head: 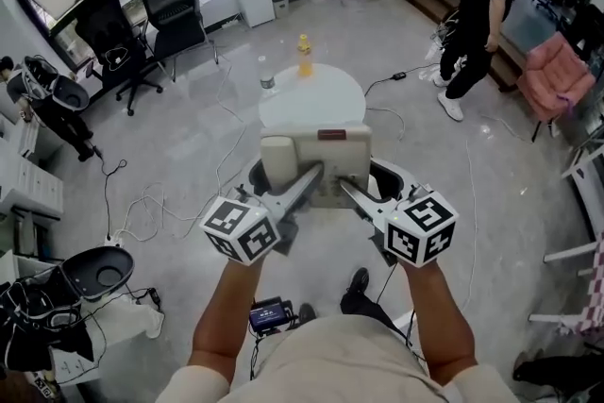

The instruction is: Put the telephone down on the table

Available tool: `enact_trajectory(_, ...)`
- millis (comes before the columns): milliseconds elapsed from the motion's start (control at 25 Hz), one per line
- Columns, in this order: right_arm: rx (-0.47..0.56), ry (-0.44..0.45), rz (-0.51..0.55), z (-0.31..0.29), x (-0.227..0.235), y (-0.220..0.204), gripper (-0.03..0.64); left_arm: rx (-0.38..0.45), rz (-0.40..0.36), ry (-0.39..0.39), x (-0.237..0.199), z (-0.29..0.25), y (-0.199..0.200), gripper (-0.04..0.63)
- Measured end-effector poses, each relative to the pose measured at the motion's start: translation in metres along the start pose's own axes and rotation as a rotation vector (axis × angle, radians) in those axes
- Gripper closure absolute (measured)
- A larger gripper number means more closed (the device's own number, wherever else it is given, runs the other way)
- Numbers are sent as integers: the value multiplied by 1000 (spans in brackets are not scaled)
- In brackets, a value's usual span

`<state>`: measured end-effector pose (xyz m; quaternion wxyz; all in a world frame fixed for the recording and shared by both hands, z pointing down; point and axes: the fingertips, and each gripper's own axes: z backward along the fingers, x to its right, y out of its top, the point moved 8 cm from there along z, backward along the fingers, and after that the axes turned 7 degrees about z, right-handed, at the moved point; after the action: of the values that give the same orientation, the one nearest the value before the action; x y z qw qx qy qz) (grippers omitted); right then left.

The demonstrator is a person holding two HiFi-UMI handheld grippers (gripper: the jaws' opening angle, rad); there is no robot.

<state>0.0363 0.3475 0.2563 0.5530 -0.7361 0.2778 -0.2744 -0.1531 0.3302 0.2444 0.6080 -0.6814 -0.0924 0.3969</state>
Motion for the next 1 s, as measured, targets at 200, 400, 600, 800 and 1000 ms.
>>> enact_trajectory(200, -7, 49, 1, -15, 55, 13, 391, 10, 1, 49, -7, -50, 5, 222)
enact_trajectory(400, -4, 88, 5, -23, 96, 16, 391, 23, -8, 84, -10, -86, 3, 222)
enact_trajectory(600, 0, 116, 4, -18, 120, 11, 391, 26, -19, 108, -2, -105, -6, 222)
enact_trajectory(800, 11, 140, 0, -11, 150, 11, 391, 23, -30, 131, 8, -131, -11, 222)
enact_trajectory(1000, 20, 137, -12, -7, 169, 13, 391, 7, -33, 128, 11, -151, -10, 222)
